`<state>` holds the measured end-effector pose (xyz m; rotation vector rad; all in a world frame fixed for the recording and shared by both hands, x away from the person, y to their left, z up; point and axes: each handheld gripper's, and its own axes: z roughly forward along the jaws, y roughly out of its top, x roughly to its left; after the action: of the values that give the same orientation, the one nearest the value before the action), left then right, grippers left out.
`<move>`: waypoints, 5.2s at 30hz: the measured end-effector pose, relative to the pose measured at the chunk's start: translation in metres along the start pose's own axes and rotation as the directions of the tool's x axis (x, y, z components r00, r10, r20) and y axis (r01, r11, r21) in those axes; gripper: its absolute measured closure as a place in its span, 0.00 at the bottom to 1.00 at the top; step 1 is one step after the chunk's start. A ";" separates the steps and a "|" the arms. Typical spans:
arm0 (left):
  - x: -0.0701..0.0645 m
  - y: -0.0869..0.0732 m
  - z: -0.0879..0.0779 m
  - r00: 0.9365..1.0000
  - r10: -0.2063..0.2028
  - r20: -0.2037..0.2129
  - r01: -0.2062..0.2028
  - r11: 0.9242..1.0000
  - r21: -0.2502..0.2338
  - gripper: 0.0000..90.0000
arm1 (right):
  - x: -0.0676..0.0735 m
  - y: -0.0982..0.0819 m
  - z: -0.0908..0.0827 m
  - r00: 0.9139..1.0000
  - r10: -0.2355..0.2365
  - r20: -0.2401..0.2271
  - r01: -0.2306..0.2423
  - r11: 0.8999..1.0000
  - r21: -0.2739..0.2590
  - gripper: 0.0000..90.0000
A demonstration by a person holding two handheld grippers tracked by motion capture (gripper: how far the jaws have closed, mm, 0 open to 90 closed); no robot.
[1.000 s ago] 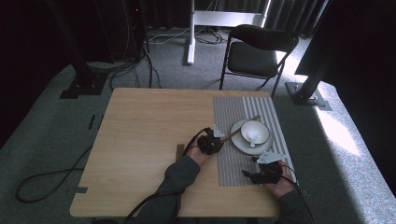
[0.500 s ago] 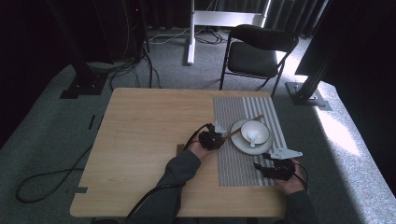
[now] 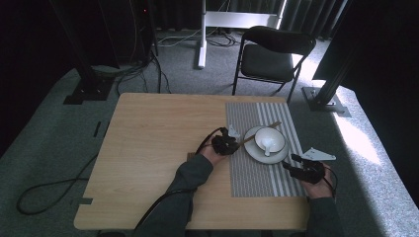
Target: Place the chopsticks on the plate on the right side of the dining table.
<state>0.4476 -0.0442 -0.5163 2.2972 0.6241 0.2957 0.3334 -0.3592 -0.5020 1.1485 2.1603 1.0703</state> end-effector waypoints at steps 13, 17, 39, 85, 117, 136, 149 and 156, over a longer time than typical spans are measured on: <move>0.004 0.005 0.005 1.000 0.018 -0.003 -0.018 1.000 -0.002 0.89 | -0.033 0.018 0.003 0.994 0.063 0.084 -0.060 0.997 -0.040 0.52; 0.004 0.006 0.007 1.000 0.016 -0.008 -0.016 1.000 -0.004 0.89 | -0.041 0.021 0.004 0.992 0.082 0.100 -0.077 0.996 -0.046 0.53; 0.009 -0.010 -0.017 0.999 -0.028 -0.026 0.027 0.999 -0.032 0.73 | -0.055 0.034 0.027 0.981 0.106 0.162 -0.102 0.994 -0.029 0.54; -0.015 -0.020 -0.012 0.996 -0.040 -0.082 0.037 0.999 -0.037 0.78 | -0.079 0.088 0.088 0.974 0.121 0.192 -0.125 0.992 0.010 0.48; -0.018 -0.013 -0.005 0.986 -0.092 -0.141 0.084 0.995 -0.056 0.77 | -0.098 0.100 0.134 0.947 0.231 0.221 -0.253 0.965 0.076 0.38; -0.019 -0.009 -0.003 0.986 -0.088 -0.145 0.081 0.995 -0.053 0.88 | -0.097 0.103 0.149 0.945 0.225 0.238 -0.258 0.960 0.114 0.38; -0.016 -0.006 0.000 0.984 -0.094 -0.153 0.087 0.995 -0.048 0.87 | -0.096 0.102 0.152 0.947 0.206 0.247 -0.248 0.957 0.150 0.39; -0.011 -0.004 0.002 0.982 -0.101 -0.161 0.096 0.995 -0.039 0.86 | -0.096 0.101 0.150 0.946 0.203 0.252 -0.246 0.956 0.156 0.39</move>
<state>0.4374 -0.0483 -0.5207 2.2192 0.8076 0.4454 0.5374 -0.3426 -0.5043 1.5565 2.0100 0.7864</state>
